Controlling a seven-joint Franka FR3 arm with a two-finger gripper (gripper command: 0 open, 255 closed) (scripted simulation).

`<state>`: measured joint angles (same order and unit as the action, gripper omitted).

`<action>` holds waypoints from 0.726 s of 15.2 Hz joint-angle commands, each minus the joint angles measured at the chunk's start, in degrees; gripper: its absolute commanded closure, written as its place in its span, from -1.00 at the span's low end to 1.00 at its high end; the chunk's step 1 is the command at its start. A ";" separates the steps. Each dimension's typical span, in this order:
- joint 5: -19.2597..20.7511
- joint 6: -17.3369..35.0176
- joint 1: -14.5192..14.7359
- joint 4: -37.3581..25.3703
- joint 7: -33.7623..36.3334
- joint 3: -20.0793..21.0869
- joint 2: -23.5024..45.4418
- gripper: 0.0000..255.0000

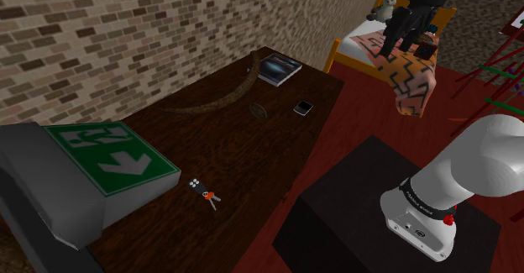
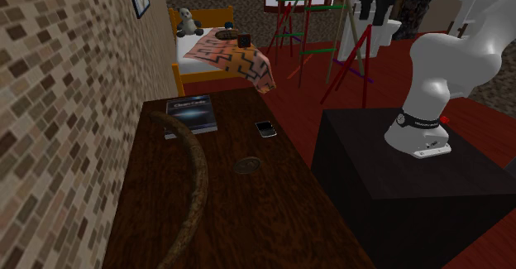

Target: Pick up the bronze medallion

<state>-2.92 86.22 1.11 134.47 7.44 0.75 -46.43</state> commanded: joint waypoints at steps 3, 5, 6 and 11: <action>-0.09 3.72 0.35 1.02 -0.60 0.21 2.90 -1.00; -0.18 7.39 0.70 1.72 -1.18 0.43 6.07 -1.00; -0.23 9.21 0.87 1.95 -1.47 0.54 7.75 -1.00; -0.41 17.87 1.69 1.90 -2.86 1.16 16.95 -1.00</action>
<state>-3.26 102.06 2.60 136.43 4.84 1.73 -31.56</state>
